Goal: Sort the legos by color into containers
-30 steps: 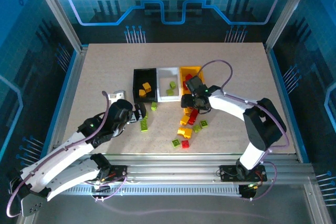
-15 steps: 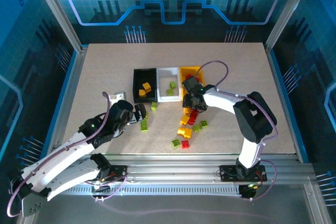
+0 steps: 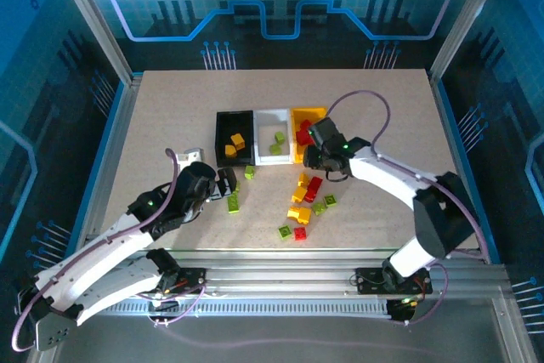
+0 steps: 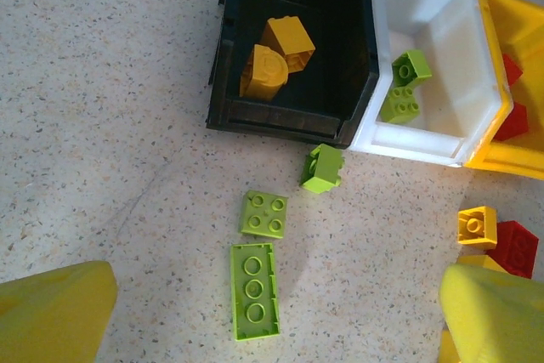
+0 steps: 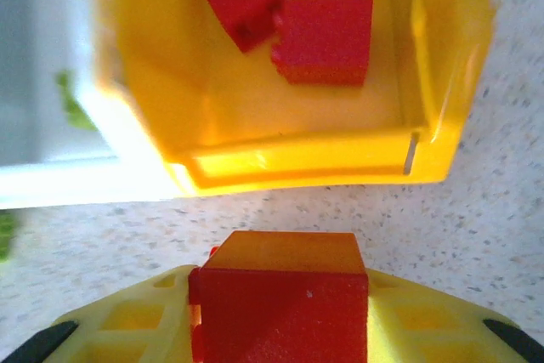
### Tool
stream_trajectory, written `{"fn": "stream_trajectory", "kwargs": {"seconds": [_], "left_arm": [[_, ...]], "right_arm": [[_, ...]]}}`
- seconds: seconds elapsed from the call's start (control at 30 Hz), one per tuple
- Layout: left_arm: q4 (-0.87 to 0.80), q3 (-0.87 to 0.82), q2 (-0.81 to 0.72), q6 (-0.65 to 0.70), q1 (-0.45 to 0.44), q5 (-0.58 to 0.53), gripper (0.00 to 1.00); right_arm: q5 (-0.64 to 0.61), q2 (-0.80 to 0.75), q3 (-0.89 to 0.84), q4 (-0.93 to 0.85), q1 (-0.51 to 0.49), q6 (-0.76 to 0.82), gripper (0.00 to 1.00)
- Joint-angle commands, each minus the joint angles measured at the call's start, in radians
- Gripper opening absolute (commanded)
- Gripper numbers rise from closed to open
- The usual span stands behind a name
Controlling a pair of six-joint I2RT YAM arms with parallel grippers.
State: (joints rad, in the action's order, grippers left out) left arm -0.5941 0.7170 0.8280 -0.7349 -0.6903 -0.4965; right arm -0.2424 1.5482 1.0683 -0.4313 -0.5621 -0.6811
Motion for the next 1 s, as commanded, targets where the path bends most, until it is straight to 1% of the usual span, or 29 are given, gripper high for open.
{"fn": "stream_trajectory", "kwargs": {"seconds": [0.0,0.17,0.33,0.43,0.53,0.57,0.6,0.67,0.77,0.97], "left_arm": [[0.015,-0.013,0.008,-0.014,0.008,0.008,0.99],[0.013,-0.016,0.008,-0.026,0.008,0.018,0.99],[0.005,-0.016,0.004,-0.027,0.008,0.029,0.99],[0.003,-0.018,0.005,-0.028,0.010,0.030,0.99],[0.008,-0.019,0.007,-0.026,0.011,0.029,0.99],[0.011,-0.019,0.007,-0.024,0.011,0.031,0.99],[0.011,-0.020,0.008,-0.022,0.009,0.032,0.99],[0.009,-0.018,0.011,-0.022,0.010,0.032,0.99],[0.006,-0.015,0.010,-0.020,0.010,0.032,0.99],[0.003,-0.021,0.010,-0.019,0.013,0.035,0.99]], "right_arm": [[0.021,0.015,0.098,-0.048,0.046,0.064,0.38],[0.033,0.190,0.274,-0.082,0.114,0.081,0.38],[0.028,0.338,0.435,-0.133,0.144,0.098,0.42],[0.025,0.382,0.504,-0.151,0.149,0.113,0.49],[0.022,0.394,0.550,-0.176,0.153,0.125,0.62],[0.022,0.388,0.550,-0.178,0.153,0.128,0.67],[0.022,0.374,0.541,-0.179,0.153,0.127,0.70],[0.026,0.332,0.502,-0.171,0.152,0.123,0.72],[0.041,0.243,0.407,-0.171,0.144,0.104,0.72],[0.063,0.033,0.124,-0.232,0.103,0.066,0.72]]}}
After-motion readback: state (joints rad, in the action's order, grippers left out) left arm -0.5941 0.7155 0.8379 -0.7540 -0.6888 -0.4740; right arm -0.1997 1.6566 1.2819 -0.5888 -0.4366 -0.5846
